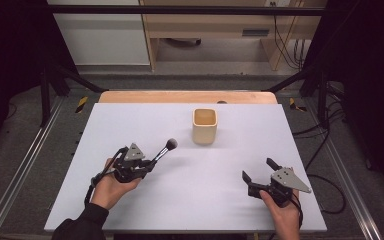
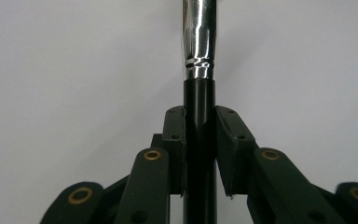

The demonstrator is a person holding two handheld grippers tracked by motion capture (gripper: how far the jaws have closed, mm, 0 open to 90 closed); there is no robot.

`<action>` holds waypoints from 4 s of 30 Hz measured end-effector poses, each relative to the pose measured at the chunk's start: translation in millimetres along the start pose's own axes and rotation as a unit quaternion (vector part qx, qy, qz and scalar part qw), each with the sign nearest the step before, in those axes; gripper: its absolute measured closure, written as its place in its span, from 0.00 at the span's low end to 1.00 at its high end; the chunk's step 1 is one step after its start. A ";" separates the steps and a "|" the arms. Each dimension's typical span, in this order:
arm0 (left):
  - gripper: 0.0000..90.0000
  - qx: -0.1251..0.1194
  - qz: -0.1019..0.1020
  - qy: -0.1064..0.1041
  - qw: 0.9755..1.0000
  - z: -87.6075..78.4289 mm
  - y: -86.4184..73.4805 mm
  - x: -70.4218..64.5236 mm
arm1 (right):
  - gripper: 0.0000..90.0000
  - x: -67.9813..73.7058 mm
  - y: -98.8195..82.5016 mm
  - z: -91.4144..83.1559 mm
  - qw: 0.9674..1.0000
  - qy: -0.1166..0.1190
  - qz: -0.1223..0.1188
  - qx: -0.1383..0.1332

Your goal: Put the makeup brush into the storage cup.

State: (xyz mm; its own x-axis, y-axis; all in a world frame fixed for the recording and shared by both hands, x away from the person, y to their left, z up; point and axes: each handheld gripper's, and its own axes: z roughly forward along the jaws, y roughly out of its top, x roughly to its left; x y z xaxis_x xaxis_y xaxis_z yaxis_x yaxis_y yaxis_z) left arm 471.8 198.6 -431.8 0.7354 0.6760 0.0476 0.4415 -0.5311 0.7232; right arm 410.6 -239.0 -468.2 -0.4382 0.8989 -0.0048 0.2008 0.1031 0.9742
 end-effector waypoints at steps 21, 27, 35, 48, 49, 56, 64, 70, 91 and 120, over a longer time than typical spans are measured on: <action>0.83 -0.078 -0.011 -0.020 0.997 -3.0 6.8 -13.5 | 0.04 43.8 51.1 21.3 0.998 0.050 -0.037 -0.003; 0.83 -0.100 -0.015 -0.015 0.995 -9.8 11.2 -17.9 | 0.04 54.5 60.9 25.0 0.997 0.060 -0.042 -0.002; 0.83 -0.126 -0.021 -0.014 0.992 -16.7 13.2 -22.6 | 0.05 67.8 78.5 28.6 0.996 0.072 -0.047 -0.007; 0.83 -0.136 -0.015 -0.029 0.990 -13.7 14.3 -33.4 | 0.05 77.1 84.7 34.5 0.996 0.081 -0.045 -0.003; 0.83 -0.141 -0.013 -0.030 0.989 -12.9 15.6 -35.4 | 0.05 78.0 84.7 36.2 0.996 0.083 -0.041 -0.003; 0.83 -0.155 -0.002 -0.028 0.988 -7.9 19.6 -44.4 | 0.05 84.0 85.1 40.2 0.995 0.092 -0.031 -0.006; 0.83 -0.164 -0.002 -0.029 0.986 -5.6 20.8 -49.0 | 0.05 90.0 86.0 43.6 0.995 0.099 -0.024 -0.010; 0.83 -0.178 -0.008 -0.027 0.984 -4.3 17.4 -50.6 | 0.05 91.5 85.5 43.8 0.995 0.103 -0.012 -0.014; 0.83 -0.217 -0.027 -0.034 0.975 5.0 12.8 -60.0 | 0.08 101.5 76.5 53.6 0.992 0.121 0.037 -0.023; 0.83 -0.236 -0.005 -0.058 0.970 11.8 24.2 -78.7 | 0.35 114.6 78.1 74.4 0.979 0.167 0.112 -0.020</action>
State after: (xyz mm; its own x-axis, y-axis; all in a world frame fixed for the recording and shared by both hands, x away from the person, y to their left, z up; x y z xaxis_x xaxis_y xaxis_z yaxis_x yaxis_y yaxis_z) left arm 430.6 126.5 -426.2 0.7970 0.6036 -0.0194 0.1847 -0.2130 0.9594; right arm 441.2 -96.3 -409.4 -0.6502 0.7073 0.2775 0.2937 -0.1029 0.9503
